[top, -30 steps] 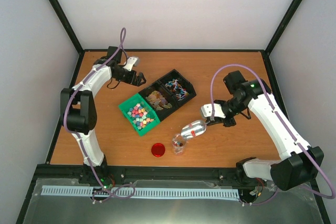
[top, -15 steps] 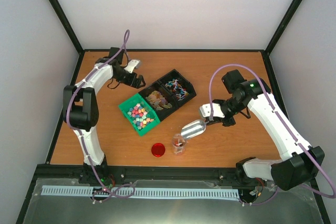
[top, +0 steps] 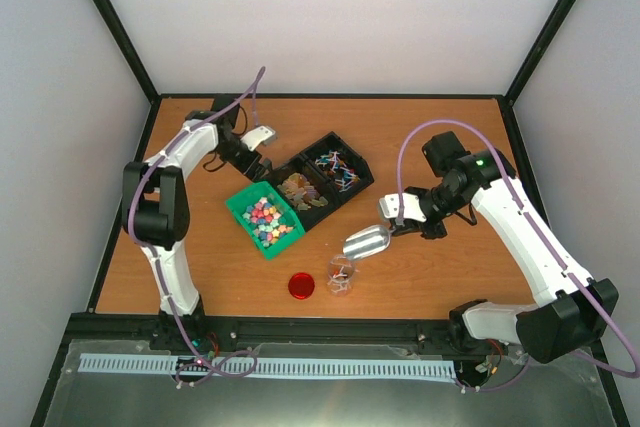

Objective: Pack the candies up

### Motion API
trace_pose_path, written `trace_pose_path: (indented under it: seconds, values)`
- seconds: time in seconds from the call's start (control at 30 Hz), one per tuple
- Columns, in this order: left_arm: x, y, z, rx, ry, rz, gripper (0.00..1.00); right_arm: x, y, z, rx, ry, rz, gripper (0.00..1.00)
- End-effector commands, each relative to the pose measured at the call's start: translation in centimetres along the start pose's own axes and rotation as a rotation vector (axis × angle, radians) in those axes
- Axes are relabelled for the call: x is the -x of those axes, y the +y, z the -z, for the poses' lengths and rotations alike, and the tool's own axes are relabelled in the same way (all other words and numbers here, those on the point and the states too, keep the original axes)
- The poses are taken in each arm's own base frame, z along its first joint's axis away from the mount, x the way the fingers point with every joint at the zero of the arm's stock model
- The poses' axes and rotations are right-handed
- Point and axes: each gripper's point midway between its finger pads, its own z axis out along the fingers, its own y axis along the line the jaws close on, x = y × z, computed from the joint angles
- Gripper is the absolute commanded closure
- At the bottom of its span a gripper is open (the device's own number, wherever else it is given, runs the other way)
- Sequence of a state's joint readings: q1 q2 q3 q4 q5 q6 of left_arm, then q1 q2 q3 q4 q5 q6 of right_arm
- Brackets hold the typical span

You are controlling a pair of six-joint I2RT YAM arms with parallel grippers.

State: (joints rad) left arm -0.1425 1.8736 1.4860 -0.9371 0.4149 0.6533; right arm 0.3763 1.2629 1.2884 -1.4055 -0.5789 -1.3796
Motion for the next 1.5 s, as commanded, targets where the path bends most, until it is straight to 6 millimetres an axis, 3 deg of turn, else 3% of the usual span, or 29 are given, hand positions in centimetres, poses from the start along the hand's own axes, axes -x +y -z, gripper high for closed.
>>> trace_pose_path:
  seconds: [0.0,0.2,0.33,0.43,0.8,1.1,1.2,1.37,1.47]
  values:
    - [-1.0,-2.0,3.1,0.048,-0.011,-0.240,0.19,1.0,-1.5,0.6,-0.091,-0.028,-0.026,0.97]
    - [-2.0,-4.5,4.0,0.045,-0.052,-0.308,0.43,1.4,-4.1,0.2,-0.179,-0.075,-0.147,0.97]
    - [-4.1,-7.5,1.7,-0.033,0.033,-0.384,0.61,1.2,-5.7,-0.3,-0.222,-0.106,-0.222,0.97]
    - [-3.7,-8.9,-0.2,-0.085,0.030,-0.355,0.64,0.7,-6.6,-0.9,-0.238,-0.117,-0.285,0.97]
    - [3.4,-11.9,-4.4,-0.154,-0.095,-0.254,0.68,-1.8,-7.8,-1.1,-0.281,-0.106,-0.420,0.97]
    - [11.0,-11.5,-8.0,-0.135,-0.201,-0.141,0.71,-3.4,-8.7,-0.6,-0.335,-0.080,-0.509,0.97]
    - [13.4,-12.4,-8.7,-0.151,-0.222,-0.152,0.70,-3.7,-9.8,-0.6,-0.353,-0.073,-0.547,0.97]
    - [15.5,-12.9,-6.5,-0.195,-0.242,-0.106,0.66,-4.3,-11.6,-0.4,-0.365,-0.037,-0.621,0.97]
    - [15.2,-10.9,-3.5,-0.173,-0.285,-0.043,0.63,-4.1,-12.4,-0.4,-0.348,-0.033,-0.660,0.97]
